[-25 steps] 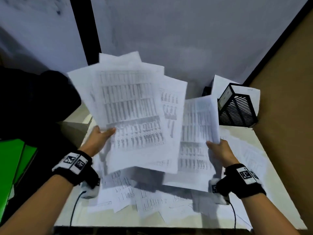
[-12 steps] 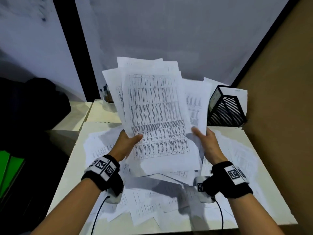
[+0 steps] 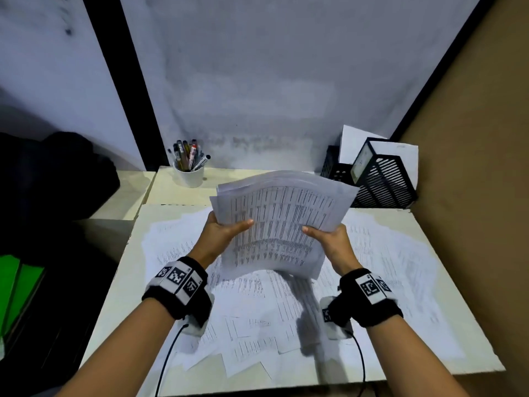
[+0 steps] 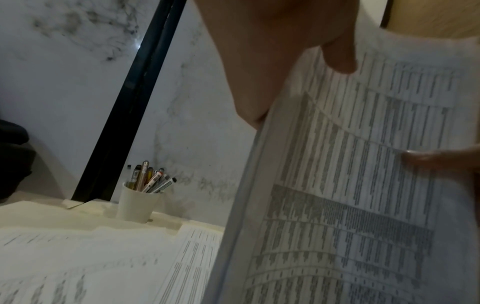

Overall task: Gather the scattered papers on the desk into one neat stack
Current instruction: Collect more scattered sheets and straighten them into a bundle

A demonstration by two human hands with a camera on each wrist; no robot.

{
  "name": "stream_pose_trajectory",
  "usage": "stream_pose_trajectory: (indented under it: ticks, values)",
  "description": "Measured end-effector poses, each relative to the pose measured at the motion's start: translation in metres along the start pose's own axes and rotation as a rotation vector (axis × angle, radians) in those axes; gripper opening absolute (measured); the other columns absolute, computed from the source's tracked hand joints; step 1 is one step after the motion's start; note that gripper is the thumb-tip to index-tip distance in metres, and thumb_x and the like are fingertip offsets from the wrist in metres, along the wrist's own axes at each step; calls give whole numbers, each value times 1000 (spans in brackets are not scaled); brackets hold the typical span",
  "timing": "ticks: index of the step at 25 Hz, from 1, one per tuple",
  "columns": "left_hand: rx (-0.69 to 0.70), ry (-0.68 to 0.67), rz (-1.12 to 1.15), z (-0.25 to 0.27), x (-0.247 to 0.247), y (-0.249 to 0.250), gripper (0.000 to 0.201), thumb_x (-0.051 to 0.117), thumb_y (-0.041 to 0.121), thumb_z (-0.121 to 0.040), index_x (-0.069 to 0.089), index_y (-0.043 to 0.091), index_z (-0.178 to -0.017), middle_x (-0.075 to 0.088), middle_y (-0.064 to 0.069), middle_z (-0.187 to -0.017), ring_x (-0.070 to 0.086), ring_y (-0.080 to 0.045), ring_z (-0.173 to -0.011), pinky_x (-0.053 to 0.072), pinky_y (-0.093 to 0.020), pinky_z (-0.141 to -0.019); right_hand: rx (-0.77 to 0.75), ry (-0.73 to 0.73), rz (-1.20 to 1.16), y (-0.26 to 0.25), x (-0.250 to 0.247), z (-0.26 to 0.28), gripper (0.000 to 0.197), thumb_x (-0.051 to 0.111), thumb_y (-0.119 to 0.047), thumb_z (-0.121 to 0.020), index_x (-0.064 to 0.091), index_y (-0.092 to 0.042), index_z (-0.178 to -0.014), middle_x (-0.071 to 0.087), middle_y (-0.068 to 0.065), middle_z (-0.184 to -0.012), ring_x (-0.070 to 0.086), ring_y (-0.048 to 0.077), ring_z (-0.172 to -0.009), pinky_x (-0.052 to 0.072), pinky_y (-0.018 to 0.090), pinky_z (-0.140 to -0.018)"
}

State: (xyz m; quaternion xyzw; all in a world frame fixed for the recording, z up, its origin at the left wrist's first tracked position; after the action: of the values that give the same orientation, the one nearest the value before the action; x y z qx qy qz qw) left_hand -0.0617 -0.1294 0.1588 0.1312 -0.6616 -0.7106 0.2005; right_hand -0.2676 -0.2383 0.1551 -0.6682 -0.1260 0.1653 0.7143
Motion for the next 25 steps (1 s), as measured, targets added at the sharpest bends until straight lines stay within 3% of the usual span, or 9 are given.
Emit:
stream_pose_trajectory:
  ticks: [3, 5, 8, 11, 15, 17, 19, 22, 25]
  values:
    - [59, -5, -11, -4, -3, 10, 77, 85, 55, -34, 63, 18, -98, 74, 9, -84, 70, -8, -84, 58, -32, -81, -42, -34, -42, -11, 2, -4, 27, 73, -2, -72, 67, -13, -96, 74, -8, -84, 70, 5, -82, 56, 21, -75]
    - [112, -38, -5, -2, -3, 19, 72, 81, 64, -30, 65, 24, -87, 75, 15, -77, 70, -3, -76, 57, -20, -68, -51, -41, -88, -14, 1, -5, 46, 81, -24, -62, 67, -9, -102, 75, -3, -89, 70, 11, -89, 55, 23, -77]
    - [176, -21, -10, -2, -3, 28, 68, 77, 69, -37, 65, 24, -87, 74, 14, -77, 69, -3, -75, 54, -18, -66, -81, 47, -152, -26, 2, -6, 68, 84, -58, -39, 69, -16, -91, 75, -3, -84, 68, 17, -87, 56, 28, -80]
    - [234, 97, 28, -5, 3, 37, 75, 63, 80, -46, 64, 15, -82, 67, -8, -80, 63, -19, -74, 51, -27, -65, -179, 194, -254, -46, 7, -8, 53, 70, -69, -54, 64, -21, -77, 62, 5, -78, 58, 21, -78, 50, 32, -75]
    - [238, 320, 75, -10, 14, 46, 49, 53, 62, -64, 59, 14, -71, 54, -8, -71, 52, -16, -64, 42, -31, -62, -224, 317, -158, -56, 19, -9, 29, 57, -41, -78, 51, -20, -58, 51, -15, -49, 47, 0, -49, 38, 21, -54]
    - [249, 365, 59, -11, 15, 42, 37, 56, 50, -68, 56, 14, -70, 52, -8, -71, 48, -18, -68, 40, -33, -65, -242, 307, -177, -57, 16, -11, 27, 55, -38, -77, 50, -18, -60, 52, -14, -53, 47, 0, -50, 38, 18, -51]
    - [243, 270, 55, -7, 13, 36, 28, 66, 38, -72, 59, 15, -85, 60, -4, -80, 57, -15, -73, 48, -29, -70, -226, 230, -181, -51, 7, -12, 32, 55, -47, -71, 58, -16, -74, 57, -2, -73, 54, 9, -66, 47, 20, -61]
    - [36, 96, -52, -5, 12, 13, 44, 72, 18, -73, 56, 10, -113, 64, 3, -97, 64, -1, -82, 52, -33, -89, -15, 18, -18, -17, 2, -7, 33, 69, -25, -78, 61, -8, -105, 65, 8, -97, 62, 22, -91, 52, 42, -93]
    - [-36, 146, -41, -3, 8, 0, 24, 71, 8, -74, 63, 14, -97, 67, 7, -88, 67, -1, -76, 50, -41, -93, 79, 97, 44, -2, 2, -4, 33, 68, -12, -81, 61, -4, -112, 68, 11, -104, 64, 26, -100, 49, 42, -98]
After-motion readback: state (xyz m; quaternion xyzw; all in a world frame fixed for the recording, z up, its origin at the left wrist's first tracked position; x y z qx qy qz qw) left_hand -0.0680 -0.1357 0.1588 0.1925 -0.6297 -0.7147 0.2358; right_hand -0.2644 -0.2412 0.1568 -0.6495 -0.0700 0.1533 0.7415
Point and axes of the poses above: each hand's wrist, its own z-axis away from the middle knuckle, its own x-axis out of the palm, y = z × x, the point moved 1 cm from there along -z, towards the middle knuckle
